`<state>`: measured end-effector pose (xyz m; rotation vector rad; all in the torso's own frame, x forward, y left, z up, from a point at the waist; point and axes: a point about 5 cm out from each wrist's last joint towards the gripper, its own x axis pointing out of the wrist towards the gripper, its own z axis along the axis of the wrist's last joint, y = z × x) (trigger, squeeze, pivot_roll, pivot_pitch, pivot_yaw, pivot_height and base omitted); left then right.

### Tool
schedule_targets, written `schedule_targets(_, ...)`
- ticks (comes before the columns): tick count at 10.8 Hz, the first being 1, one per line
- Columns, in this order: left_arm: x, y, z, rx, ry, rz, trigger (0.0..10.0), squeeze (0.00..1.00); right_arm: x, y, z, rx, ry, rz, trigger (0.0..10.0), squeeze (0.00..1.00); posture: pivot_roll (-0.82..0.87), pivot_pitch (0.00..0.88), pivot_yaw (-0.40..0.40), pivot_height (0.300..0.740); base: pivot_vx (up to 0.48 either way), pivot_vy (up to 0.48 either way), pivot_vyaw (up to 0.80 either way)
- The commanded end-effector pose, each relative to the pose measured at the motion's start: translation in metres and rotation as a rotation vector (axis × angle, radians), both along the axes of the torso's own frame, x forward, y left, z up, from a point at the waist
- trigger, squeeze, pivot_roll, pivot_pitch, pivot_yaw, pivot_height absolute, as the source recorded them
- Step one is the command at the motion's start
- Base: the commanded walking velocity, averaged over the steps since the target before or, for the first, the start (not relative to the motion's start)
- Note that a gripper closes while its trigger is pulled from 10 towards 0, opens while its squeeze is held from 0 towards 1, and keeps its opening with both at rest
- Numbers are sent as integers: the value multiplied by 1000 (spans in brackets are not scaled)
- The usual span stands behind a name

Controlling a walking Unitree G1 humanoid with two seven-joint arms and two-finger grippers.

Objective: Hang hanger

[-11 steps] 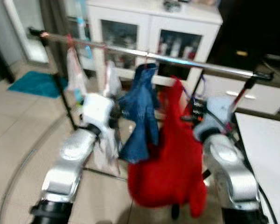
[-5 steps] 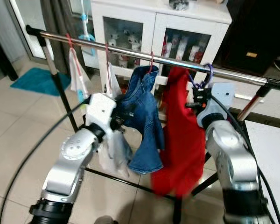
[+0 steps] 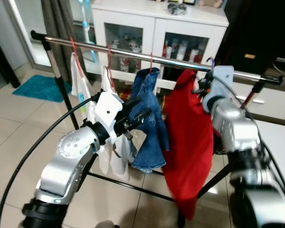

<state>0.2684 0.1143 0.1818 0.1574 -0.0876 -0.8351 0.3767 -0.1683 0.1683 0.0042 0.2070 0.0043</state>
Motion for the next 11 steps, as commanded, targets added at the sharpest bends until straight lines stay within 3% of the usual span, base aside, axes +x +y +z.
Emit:
schedule_targets(1,-2,-6,6,3,-9,-50,10000,0,8,-9,9,-9,-17,-23,10000,0,76,0,-37,740,0,0,0)
schedule_targets(2,-3,-6,6,2,-8,-56,10000,0,10,-10,8,-21,3,-26,10000,0,77,0,-39,740,0,0,0)
schedule_targets(4,-7,-6,6,11,9,-80,10000,0,8,-13,-16,-92,164,36,10000,0,79,0,-40,740,0,0,0)
schedule_targets(5,-7,-5,6,14,12,-80,10000,0,5,-14,-24,-83,192,37,10000,0,76,0,-36,740,0,0,0)
schedule_targets(7,-7,-4,6,14,22,-89,10000,0,1,-21,-25,-50,154,21,10000,0,70,2,-25,740,0,0,0)
schedule_targets(8,-7,-4,6,8,26,-93,10000,0,-1,-23,-16,-20,79,28,10000,1000,67,1,-20,740,0,0,0)
schedule_targets(9,-6,-3,6,-2,25,-68,10000,0,-6,-24,-6,-15,11,41,10000,1000,68,2,-18,740,0,0,0)
schedule_targets(10,-1,2,7,5,4,6,10000,0,-17,-24,5,-48,-34,66,10000,1000,72,4,-20,740,0,0,0)
schedule_targets(11,5,9,6,24,-2,99,10000,0,-30,-20,14,-18,-58,111,10000,1000,70,7,-17,740,0,0,0)
